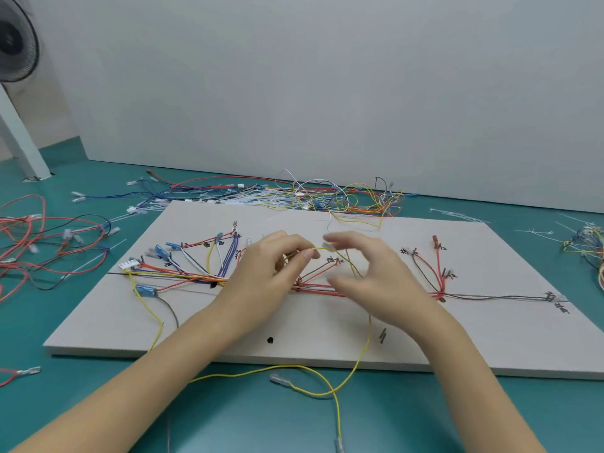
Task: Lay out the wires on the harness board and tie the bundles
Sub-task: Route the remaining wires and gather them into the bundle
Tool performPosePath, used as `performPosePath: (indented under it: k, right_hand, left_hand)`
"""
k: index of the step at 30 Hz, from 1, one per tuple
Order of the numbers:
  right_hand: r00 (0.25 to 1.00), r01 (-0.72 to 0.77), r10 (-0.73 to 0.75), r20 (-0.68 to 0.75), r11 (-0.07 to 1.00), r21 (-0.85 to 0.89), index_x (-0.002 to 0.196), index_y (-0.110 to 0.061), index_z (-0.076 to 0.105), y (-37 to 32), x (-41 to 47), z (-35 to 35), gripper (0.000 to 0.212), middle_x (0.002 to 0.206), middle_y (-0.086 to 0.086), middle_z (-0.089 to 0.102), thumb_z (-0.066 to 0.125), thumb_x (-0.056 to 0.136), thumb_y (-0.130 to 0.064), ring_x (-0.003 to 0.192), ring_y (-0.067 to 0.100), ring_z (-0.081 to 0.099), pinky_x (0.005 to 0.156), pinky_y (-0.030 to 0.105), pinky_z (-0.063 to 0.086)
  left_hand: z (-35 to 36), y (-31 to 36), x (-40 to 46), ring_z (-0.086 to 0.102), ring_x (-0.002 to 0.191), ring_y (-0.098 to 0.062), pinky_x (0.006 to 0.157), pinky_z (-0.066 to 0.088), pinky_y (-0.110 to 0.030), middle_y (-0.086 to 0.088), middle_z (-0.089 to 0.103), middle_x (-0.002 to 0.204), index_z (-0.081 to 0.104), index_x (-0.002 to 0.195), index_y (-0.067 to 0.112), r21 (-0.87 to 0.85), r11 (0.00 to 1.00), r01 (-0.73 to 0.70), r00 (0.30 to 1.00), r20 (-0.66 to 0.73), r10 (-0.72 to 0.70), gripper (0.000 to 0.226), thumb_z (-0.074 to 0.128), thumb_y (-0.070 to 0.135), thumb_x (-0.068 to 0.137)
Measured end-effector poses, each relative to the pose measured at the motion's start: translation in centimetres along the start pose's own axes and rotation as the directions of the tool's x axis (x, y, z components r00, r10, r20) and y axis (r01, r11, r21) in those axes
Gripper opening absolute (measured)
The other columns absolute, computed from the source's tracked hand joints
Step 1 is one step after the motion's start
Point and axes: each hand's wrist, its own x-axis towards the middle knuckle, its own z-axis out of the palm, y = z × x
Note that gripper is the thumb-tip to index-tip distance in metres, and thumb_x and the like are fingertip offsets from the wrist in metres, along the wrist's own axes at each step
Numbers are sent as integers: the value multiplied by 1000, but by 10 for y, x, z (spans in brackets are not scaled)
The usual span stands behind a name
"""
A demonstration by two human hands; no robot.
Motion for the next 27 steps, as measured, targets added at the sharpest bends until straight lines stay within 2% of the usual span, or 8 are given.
performPosePath:
  k: [3, 9, 12, 15, 19, 22, 24, 27]
  right_hand:
    - [999, -21, 24, 32, 996, -81, 109, -17, 69, 8, 2, -1, 53, 102, -3, 68, 44, 75, 14, 98, 3, 57, 75, 0, 35]
    - [911, -56, 134, -390, 977, 205, 74, -21, 70, 13, 6, -32, 50, 78, -6, 69, 39, 75, 17, 63, -3, 59, 61, 12, 46]
    - [842, -121, 218, -494, 968, 222, 80, -26, 71, 21, 2, -45, 55, 90, -4, 70, 36, 71, 16, 64, -3, 57, 64, 10, 45]
    - [771, -380, 299, -562, 924, -29, 102, -27, 70, 35, 0, -52, 54, 121, 0, 61, 40, 75, 8, 106, 19, 45, 93, 34, 39]
    - [698, -381, 184, -692, 914, -142, 104, -24, 68, 28, -3, -52, 47, 112, -4, 61, 39, 69, -12, 112, 24, 38, 92, 39, 31]
    - [855, -117, 122, -504, 992, 42, 101, -22, 70, 15, 0, -39, 41, 103, -7, 68, 44, 70, -15, 107, 16, 52, 91, 30, 39]
    - [961, -93, 120, -249, 989, 117, 109, -22, 69, 6, 1, -23, 29, 109, -11, 68, 56, 84, -14, 111, 7, 56, 95, 18, 39]
    - [992, -130, 127, 24, 972, 196, 114, -21, 68, 1, 2, -3, 23, 99, -8, 72, 61, 92, -25, 98, 0, 62, 85, 13, 44]
  left_hand:
    - [-3, 0, 2, 43, 62, -7, 60, 32, -18, 1, 63, 80, 71, 91, 20, -89, 996, 7, 1000, -25, -9, 17, 56, 18, 98]
    - [-8, 2, 4, 50, 66, -3, 63, 38, -15, 20, 58, 68, 71, 89, 19, -200, 979, 50, 996, -67, -64, 19, 55, 16, 98]
    - [-10, 2, 5, 50, 66, 0, 63, 38, -10, 22, 57, 64, 70, 89, 16, -223, 973, 60, 995, -69, -77, 18, 54, 15, 98]
    - [-10, 1, 5, 48, 64, -2, 61, 36, -12, 20, 57, 64, 71, 87, 16, -217, 973, 84, 994, -51, -97, 19, 55, 15, 98]
    - [-5, -2, 2, 42, 62, -4, 59, 33, -16, 4, 63, 77, 72, 87, 20, -155, 984, 82, 997, 18, -80, 19, 56, 17, 97]
    - [-3, -3, 1, 43, 63, -5, 60, 33, -18, -2, 65, 84, 72, 88, 21, -116, 991, 69, 997, 41, -65, 18, 57, 17, 97]
    - [-3, -4, 1, 44, 62, -5, 60, 33, -17, 0, 64, 83, 73, 89, 21, -115, 991, 70, 997, 38, -66, 18, 57, 18, 97]
    - [-3, -4, 1, 45, 64, -5, 60, 33, -16, -1, 62, 83, 74, 90, 23, -123, 990, 67, 997, 35, -63, 17, 59, 19, 95]
